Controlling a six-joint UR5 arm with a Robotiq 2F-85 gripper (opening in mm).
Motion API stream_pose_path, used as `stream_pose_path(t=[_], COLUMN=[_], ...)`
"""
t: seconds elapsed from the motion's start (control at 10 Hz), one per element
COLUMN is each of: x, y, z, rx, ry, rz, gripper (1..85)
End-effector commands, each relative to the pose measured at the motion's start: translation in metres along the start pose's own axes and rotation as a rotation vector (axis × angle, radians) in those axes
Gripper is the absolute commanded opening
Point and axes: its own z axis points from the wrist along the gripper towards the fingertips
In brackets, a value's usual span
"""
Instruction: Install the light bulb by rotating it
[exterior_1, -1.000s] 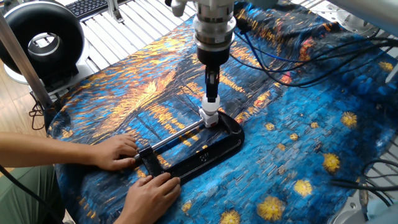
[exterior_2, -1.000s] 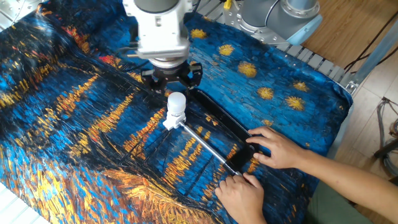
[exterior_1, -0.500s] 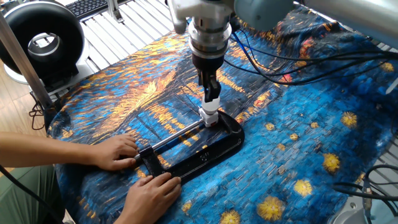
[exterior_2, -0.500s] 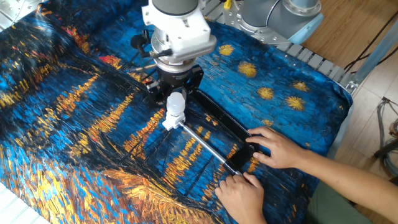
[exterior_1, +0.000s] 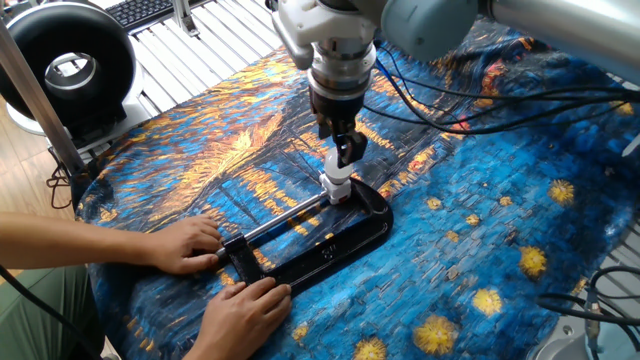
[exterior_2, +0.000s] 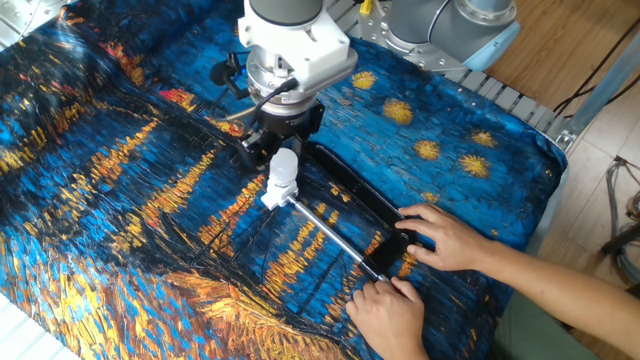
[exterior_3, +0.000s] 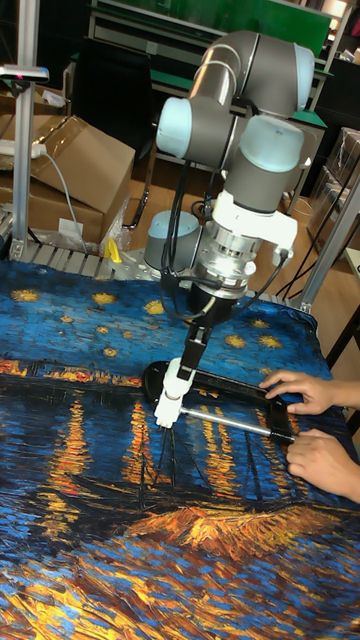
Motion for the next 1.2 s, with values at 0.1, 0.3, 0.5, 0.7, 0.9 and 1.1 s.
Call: stream_pose_path(t=[0.1,0.3,0.5,0.7,0.9,1.1], x=[0.0009,0.0005,-0.0027,-0.0038,-0.0049,-0.0055], y=[0.0051,0.0019,0.0015,0.0013,0.0008,0.0004], z=[0.0086,0.0097,0.012,0.0128,0.0139,0.0147], rx=[0.01,0.024,0.028,0.034,0.038,0.041], ry=[-0.021,-0.022,-0.033,-0.036,-0.043,-0.047], rz=[-0.037,-0.047,-0.051,-0.051,-0.05,-0.047], gripper=[61.7,61.7,61.3,59.3,56.0,52.0])
